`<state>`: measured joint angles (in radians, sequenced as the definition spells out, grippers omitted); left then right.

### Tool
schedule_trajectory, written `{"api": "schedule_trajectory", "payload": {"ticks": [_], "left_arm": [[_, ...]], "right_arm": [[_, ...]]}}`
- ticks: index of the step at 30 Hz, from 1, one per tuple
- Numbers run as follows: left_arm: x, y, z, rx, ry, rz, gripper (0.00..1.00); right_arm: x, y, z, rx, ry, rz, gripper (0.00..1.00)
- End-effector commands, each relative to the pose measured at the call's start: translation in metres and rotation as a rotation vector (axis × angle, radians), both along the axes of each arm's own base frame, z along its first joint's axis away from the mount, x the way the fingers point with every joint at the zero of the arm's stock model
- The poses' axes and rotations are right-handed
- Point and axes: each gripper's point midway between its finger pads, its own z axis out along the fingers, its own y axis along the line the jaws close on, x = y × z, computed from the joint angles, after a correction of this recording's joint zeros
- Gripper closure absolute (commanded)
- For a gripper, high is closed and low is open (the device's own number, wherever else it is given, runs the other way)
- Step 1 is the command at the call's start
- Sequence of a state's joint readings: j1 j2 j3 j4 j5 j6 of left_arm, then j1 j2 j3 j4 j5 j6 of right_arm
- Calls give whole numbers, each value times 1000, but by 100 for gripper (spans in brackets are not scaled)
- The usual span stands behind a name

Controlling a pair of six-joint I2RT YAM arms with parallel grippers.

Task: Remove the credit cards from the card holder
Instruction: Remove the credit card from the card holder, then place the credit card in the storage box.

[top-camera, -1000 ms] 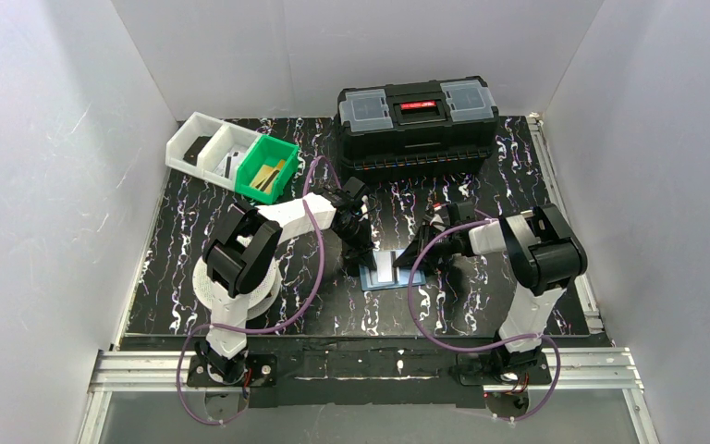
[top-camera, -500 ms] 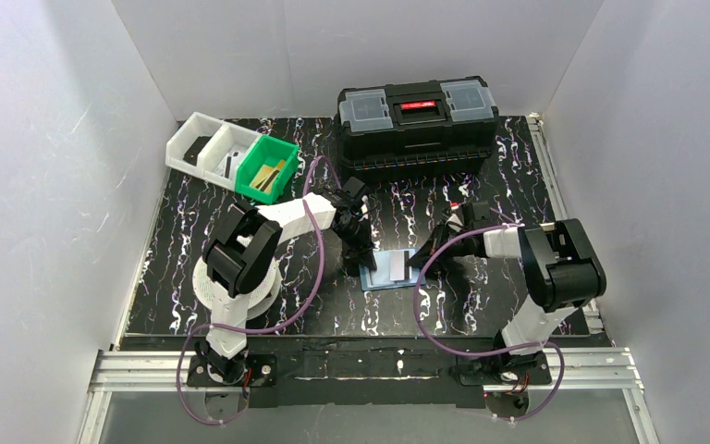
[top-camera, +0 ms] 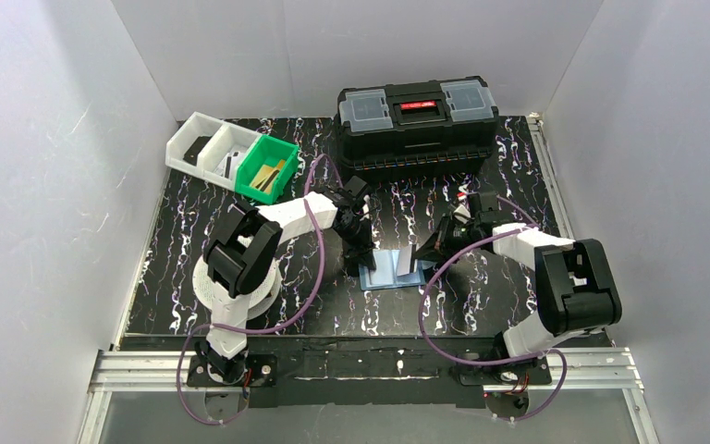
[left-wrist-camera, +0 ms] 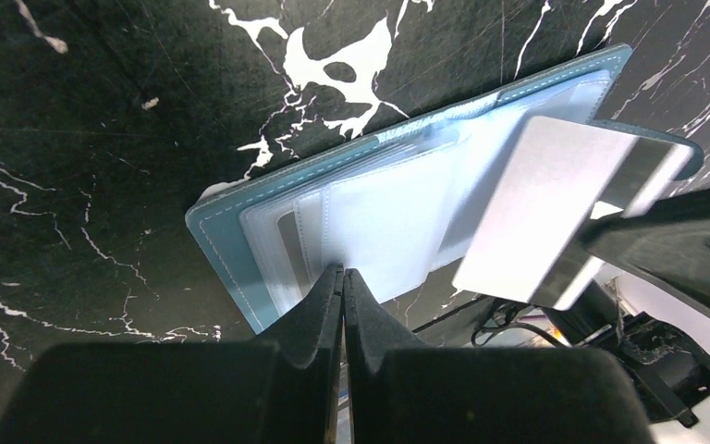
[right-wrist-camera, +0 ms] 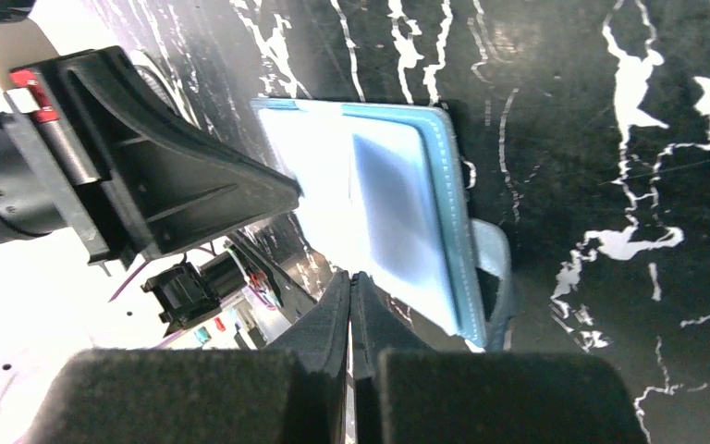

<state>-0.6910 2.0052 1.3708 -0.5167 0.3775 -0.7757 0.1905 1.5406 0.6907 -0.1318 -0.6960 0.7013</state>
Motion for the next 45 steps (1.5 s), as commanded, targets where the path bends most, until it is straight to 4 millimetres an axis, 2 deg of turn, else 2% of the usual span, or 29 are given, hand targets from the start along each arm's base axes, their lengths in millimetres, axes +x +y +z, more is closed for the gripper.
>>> {"api": "schedule_trajectory", "payload": {"ticks": [1,5,8,11,16,23,30,39,42,45], "left_arm": [[13,15,24,76,-108,0,94],[21,11,68,15,-188,-4,66],[22,13,92,-47,-212,5,55],[21,10,112,-172,-204,28,51],[20,-2,140,-411,-172,62,48],[19,-10,154,-548,-153,52,47],[20,-18,166,-635,-137,46,48],[19,-29,169,-743,-90,54,50],[19,-30,170,-759,-81,63,53],[20,-31,172,-773,-78,64,60]], "right_arm": [[11,1,30,12,-62,13,99],[17,5,45,37,-82,23,99],[19,9,57,71,-88,32,99],[21,15,69,132,-88,44,99],[22,26,94,260,-82,52,99],[22,34,123,376,-95,64,99],[20,37,136,432,-101,72,99],[18,44,149,512,-91,89,99],[17,47,149,517,-90,98,99],[16,49,146,514,-81,98,99]]}}
